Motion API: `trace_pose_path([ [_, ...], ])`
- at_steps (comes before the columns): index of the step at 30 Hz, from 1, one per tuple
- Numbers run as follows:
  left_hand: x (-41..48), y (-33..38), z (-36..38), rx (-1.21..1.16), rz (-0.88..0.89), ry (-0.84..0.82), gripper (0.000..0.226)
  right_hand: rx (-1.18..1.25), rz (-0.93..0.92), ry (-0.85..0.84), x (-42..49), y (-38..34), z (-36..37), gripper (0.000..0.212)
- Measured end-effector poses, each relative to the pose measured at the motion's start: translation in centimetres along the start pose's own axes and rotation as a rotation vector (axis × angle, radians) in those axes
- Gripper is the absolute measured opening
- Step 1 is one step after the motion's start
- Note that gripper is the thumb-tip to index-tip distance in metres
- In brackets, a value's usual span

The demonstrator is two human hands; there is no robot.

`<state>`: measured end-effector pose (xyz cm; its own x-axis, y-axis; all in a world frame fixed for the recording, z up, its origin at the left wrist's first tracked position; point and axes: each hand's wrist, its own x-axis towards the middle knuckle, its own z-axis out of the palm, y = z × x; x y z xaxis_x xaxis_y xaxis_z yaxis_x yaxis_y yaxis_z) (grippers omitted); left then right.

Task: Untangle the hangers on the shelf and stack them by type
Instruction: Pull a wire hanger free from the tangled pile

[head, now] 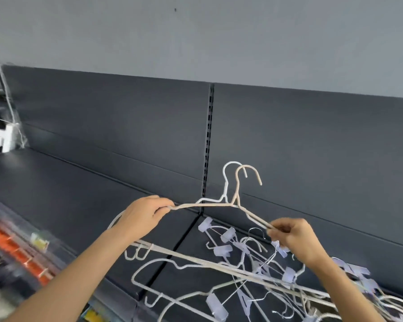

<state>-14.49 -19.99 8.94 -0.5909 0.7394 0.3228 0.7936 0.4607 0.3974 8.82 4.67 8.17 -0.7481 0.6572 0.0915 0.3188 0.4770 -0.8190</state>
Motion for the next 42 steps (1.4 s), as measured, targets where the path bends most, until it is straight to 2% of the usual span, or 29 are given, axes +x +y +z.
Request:
trace_pose_path([
  [3,-1.3,-3.8,-0.8,-0.001,-0.073,-0.014,0.024,-0.1,-0.025,-0.01,1.2,-1.6,3.8,0.023],
  [6,-2.5,-8.9,-1.9,-0.015,-0.15,-0.009,0.025,-0.26,-0.038,-0.061,2.9,-4.6,8.2,0.022],
  [11,-3.6,-21.3,-4.7,-0.032,-0.266,0.031,0.023,-0.409,-0.09,-0.143,7.9,-10.6,19.7,0.019],
  [13,-3.9,-27.3,-6.0,-0.023,-0.328,0.041,0.021,-0.438,-0.106,-0.207,10.7,-12.0,26.1,0.014],
  [16,-4.4,-34.5,-7.0,0.002,-0.408,0.001,0.02,-0.459,-0.087,-0.288,13.9,-13.4,34.6,0.02],
  [19,-4.0,-39.6,-7.2,0.037,-0.467,-0.031,0.021,-0.4,0.012,-0.339,15.8,-14.3,40.2,0.017],
  [20,-3.6,-40.7,-7.3,0.056,-0.476,-0.032,0.022,-0.388,0.035,-0.345,16.4,-14.5,41.4,0.022],
  [22,-2.6,-42.0,-7.6,0.113,-0.471,-0.076,0.028,-0.385,0.054,-0.355,17.8,-14.5,42.9,0.026],
  [24,-1.8,-42.1,-7.7,0.193,-0.429,-0.215,0.053,-0.436,0.062,-0.343,19.0,-14.6,43.9,0.019],
  [27,-1.0,-41.1,-7.4,0.221,-0.351,-0.487,0.094,-0.492,0.04,-0.285,20.2,-15.0,44.8,0.023],
  [29,-0.7,-41.2,-6.9,0.227,-0.335,-0.563,0.107,-0.5,-0.025,-0.274,20.4,-15.5,45.2,0.024],
  [31,-0.2,-42.0,-6.4,0.253,-0.334,-0.564,0.108,-0.594,-0.115,-0.325,20.1,-15.8,45.2,0.045],
  [34,0.8,-43.2,-6.2,0.272,-0.326,-0.541,0.105,-0.713,-0.148,-0.497,19.1,-15.9,44.6,0.103],
  [35,1.1,-43.4,-6.1,0.267,-0.331,-0.538,0.104,-0.726,-0.145,-0.547,18.9,-15.9,44.4,0.113],
  [39,2.1,-43.5,-6.2,0.257,-0.327,-0.469,0.104,-0.751,-0.157,-0.664,18.5,-16.1,43.6,0.112],
  [42,1.7,-42.5,-6.7,0.314,-0.266,-0.368,0.102,-0.805,-0.223,-0.629,18.4,-16.4,43.1,0.115],
])
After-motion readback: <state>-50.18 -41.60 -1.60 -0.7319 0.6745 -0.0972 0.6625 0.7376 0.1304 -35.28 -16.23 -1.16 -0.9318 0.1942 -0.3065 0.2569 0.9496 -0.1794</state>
